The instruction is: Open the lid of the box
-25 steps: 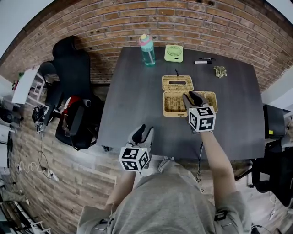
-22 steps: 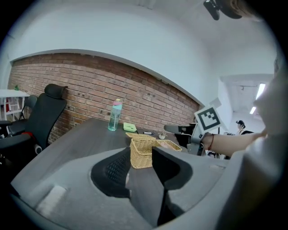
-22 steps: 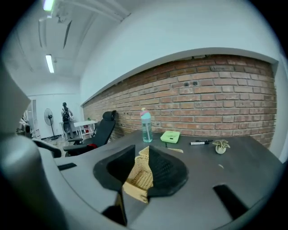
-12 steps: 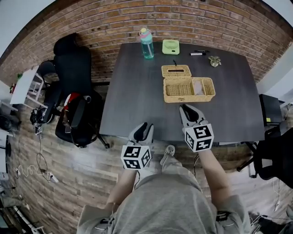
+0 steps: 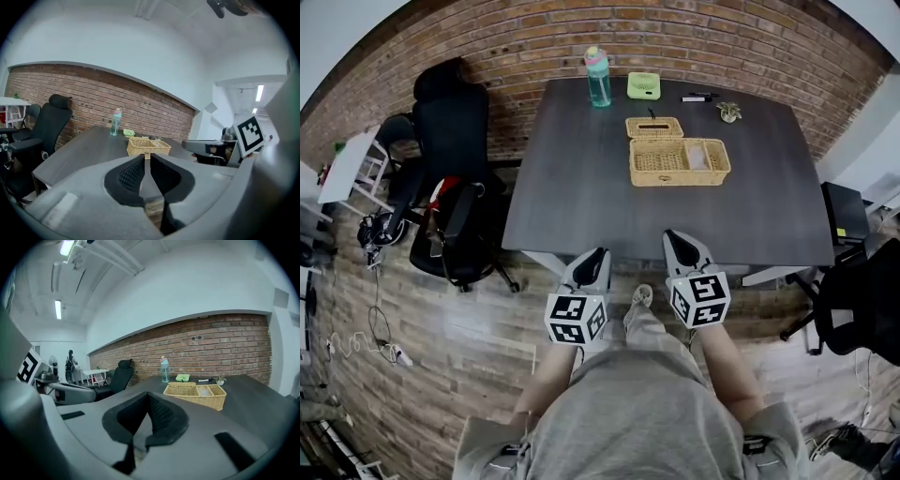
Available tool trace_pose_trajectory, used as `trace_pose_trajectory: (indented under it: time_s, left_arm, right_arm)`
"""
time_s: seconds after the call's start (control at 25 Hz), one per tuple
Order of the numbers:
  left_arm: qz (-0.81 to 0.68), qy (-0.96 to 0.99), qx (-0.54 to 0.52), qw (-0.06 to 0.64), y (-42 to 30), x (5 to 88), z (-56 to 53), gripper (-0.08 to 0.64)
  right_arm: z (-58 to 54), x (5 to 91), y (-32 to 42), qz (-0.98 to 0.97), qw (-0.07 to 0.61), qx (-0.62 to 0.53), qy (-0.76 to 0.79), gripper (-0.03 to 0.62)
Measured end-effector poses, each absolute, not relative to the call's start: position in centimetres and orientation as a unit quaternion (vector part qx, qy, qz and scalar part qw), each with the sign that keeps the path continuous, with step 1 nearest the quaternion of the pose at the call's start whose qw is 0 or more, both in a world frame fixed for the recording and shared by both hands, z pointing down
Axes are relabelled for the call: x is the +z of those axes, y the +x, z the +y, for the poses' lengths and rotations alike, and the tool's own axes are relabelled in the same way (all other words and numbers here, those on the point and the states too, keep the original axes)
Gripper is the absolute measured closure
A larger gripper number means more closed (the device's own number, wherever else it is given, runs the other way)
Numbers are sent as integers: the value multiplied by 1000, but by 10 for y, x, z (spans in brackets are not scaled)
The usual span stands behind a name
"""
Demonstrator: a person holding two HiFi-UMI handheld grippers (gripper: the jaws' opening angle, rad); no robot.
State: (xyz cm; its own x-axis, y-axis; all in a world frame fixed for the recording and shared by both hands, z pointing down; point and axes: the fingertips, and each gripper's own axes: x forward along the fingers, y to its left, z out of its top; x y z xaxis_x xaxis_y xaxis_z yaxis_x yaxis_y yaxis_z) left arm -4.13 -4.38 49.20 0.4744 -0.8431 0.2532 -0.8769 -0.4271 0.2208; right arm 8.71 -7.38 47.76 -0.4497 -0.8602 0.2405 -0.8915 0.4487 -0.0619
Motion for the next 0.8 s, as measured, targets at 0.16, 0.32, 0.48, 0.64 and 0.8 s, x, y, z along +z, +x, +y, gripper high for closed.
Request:
trace_pose_trajectory:
  time_s: [0.16,0.32,0.48,0.64,0.8]
  left_arm:
    - [-507,845,52,161,-39,489,-18,523]
    - [-505,847,51,158,-38,488,8,529]
    - [-505,849,52,146,-37,483,31,533]
    - [-506,849,49,141,-40,481,49,535]
    - [-505,850,50,139,-41,481,61,537]
  right_arm:
    - [-39,480,87,-846,91,91,517,588]
    - [-8,482,86,-846,91,91,517,588]
    - [20,482,84,-849,89,83,514,588]
    - [40,482,79,-853,87,79,509,588]
    - [53,481,77,-854,81,79,508,588]
